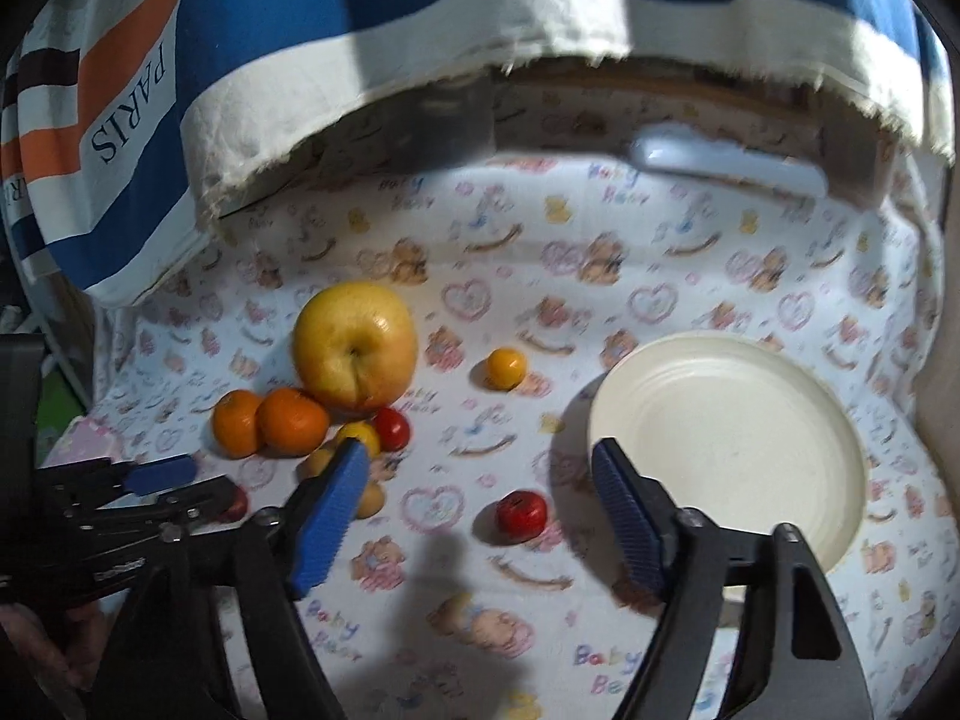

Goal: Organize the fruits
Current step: 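Move left tool toward the dark red plum while right tool approaches a small brown fruit, then close left gripper on the dark red plum while right gripper grasps the small brown fruit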

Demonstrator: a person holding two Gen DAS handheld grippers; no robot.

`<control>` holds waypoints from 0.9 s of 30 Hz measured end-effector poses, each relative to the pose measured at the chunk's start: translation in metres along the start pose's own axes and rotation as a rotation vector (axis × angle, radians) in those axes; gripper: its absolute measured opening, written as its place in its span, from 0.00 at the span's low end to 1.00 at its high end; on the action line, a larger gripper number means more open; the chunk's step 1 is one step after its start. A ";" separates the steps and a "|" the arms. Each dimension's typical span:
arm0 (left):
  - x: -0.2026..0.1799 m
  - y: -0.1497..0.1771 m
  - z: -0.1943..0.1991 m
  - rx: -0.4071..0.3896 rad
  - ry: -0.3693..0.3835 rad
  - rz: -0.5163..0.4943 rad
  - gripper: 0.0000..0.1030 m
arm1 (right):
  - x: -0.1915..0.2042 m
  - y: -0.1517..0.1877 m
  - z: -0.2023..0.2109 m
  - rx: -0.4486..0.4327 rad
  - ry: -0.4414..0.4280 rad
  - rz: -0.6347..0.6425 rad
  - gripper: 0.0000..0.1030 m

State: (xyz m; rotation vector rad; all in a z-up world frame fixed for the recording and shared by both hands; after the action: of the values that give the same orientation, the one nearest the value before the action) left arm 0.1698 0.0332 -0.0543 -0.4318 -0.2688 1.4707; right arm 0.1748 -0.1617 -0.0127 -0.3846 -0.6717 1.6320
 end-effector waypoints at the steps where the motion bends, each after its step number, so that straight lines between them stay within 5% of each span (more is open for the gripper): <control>1: -0.001 0.000 -0.001 0.008 0.005 -0.002 0.41 | 0.001 0.001 -0.002 0.011 -0.015 -0.002 0.68; 9: -0.001 0.003 -0.010 0.046 0.039 0.008 0.22 | 0.003 0.005 -0.009 0.035 -0.023 0.000 0.63; 15: 0.000 0.002 0.000 -0.004 0.034 0.015 0.22 | 0.009 0.007 -0.010 0.029 -0.024 0.031 0.51; 27: 0.002 -0.002 0.019 -0.115 -0.053 -0.002 0.22 | 0.008 0.013 -0.028 0.085 0.061 0.057 0.44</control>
State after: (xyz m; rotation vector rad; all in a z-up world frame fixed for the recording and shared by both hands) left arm 0.1639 0.0373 -0.0360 -0.4860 -0.3973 1.4706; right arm 0.1795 -0.1489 -0.0413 -0.3931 -0.5481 1.6903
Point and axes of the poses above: each gripper's, at about its wrist camera, not at the fingertips, and z roughly against the way its jaws point, x to its left, y to its underside, the point moved 4 cm from there along -z, roughly the way its jaws point, and after that the axes turned 12 degrees about x, right-handed, at the moved point
